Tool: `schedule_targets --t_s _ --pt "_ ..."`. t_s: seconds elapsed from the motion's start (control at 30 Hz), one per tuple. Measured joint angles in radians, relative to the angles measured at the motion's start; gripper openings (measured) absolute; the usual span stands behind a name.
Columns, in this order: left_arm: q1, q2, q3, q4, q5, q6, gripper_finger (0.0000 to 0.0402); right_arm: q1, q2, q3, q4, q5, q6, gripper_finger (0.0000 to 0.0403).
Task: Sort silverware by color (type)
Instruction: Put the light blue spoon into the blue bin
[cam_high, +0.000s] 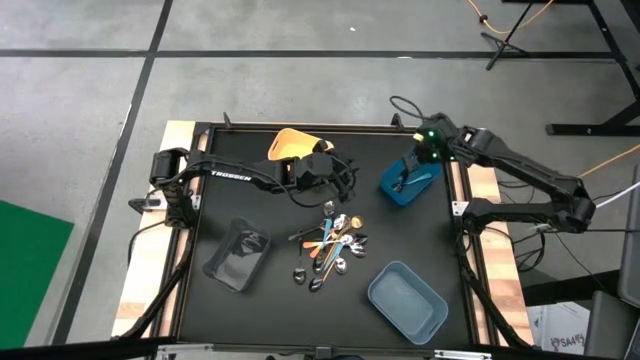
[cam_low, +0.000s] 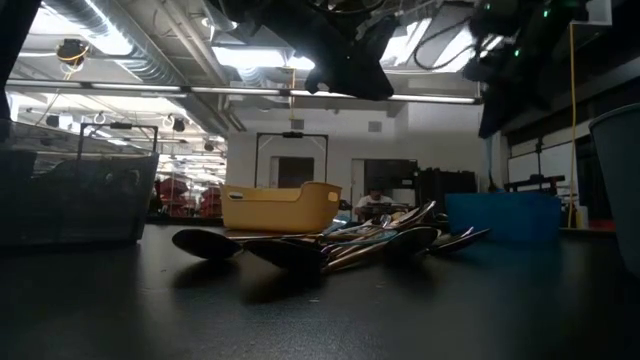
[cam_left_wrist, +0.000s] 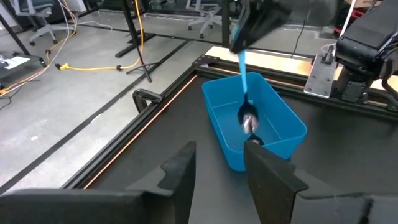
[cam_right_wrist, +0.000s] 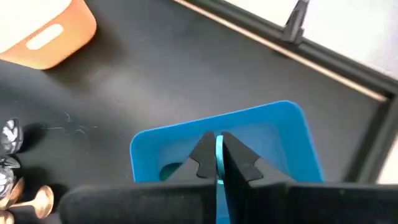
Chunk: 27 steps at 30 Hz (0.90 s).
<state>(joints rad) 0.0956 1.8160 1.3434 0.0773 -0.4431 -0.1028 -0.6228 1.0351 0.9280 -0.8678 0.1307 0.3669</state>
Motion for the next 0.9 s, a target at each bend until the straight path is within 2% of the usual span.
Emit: schedule_targets --t_s 0.13,0.3,0.57,0.9 --pt "0.0 0.0 0.0 -0.002 0.0 0.0 0.013 0.0 0.0 -0.071 0.068 -0.01 0.007 0.0" --pt "0.0 0.0 0.0 -0.002 0.0 0.0 0.013 0.0 0.0 -0.118 0.071 -0.006 0.032 0.0" --pt "0.0 0.001 0.0 -0.002 0.0 0.0 0.013 0.0 0.001 -0.124 0.071 0.02 0.032 0.0003" --pt "0.0 0.001 0.0 -0.002 0.0 0.0 0.013 0.0 0.003 -0.128 0.059 0.016 0.026 0.0034"
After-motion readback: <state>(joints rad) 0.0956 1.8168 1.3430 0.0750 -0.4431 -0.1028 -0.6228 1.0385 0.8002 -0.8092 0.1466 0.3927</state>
